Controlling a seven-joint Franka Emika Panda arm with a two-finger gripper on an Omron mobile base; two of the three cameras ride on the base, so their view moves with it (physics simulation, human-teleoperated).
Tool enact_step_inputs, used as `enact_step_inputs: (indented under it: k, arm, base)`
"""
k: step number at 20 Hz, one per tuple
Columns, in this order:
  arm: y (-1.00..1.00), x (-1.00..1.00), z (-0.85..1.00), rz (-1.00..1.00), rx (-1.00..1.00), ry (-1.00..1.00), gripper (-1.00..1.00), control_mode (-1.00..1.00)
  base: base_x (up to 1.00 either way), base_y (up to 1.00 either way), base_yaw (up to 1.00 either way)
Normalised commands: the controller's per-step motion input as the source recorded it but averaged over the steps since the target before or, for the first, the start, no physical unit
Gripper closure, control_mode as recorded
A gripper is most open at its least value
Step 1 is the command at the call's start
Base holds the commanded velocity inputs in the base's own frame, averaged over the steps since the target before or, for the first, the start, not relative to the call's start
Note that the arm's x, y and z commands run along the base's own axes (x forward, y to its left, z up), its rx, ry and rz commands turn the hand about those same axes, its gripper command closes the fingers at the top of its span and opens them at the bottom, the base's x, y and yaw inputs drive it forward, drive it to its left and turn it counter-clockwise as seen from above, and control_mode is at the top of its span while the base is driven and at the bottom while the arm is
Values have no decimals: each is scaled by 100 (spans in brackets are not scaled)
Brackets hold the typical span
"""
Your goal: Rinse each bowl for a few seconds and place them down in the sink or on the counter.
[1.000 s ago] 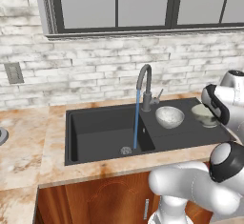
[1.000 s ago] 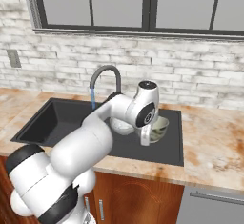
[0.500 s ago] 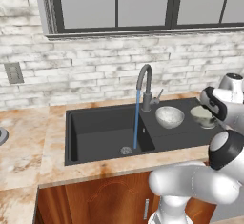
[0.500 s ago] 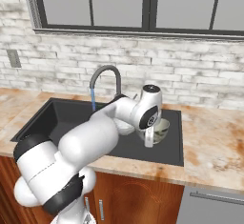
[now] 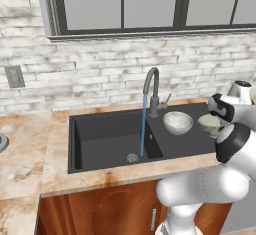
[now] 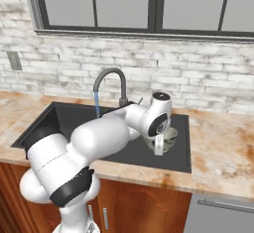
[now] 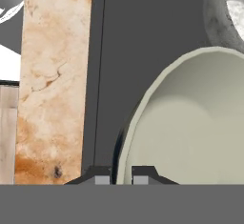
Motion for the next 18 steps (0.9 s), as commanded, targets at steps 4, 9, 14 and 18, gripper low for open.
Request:
enact_step_inputs:
  k: [4, 9, 14, 18]
  arm:
    - [-9, 16, -22, 4, 2, 1, 100, -100]
    - [-10, 16, -24, 4, 3, 2, 100, -100]
    - [-12, 16, -23, 4, 3, 2, 100, -100]
    - [-14, 14, -22, 3, 3, 1, 100, -100]
  base:
    - [0, 0, 0]
    - [0, 0, 0]
    - [0, 0, 0]
    - [0, 0, 0]
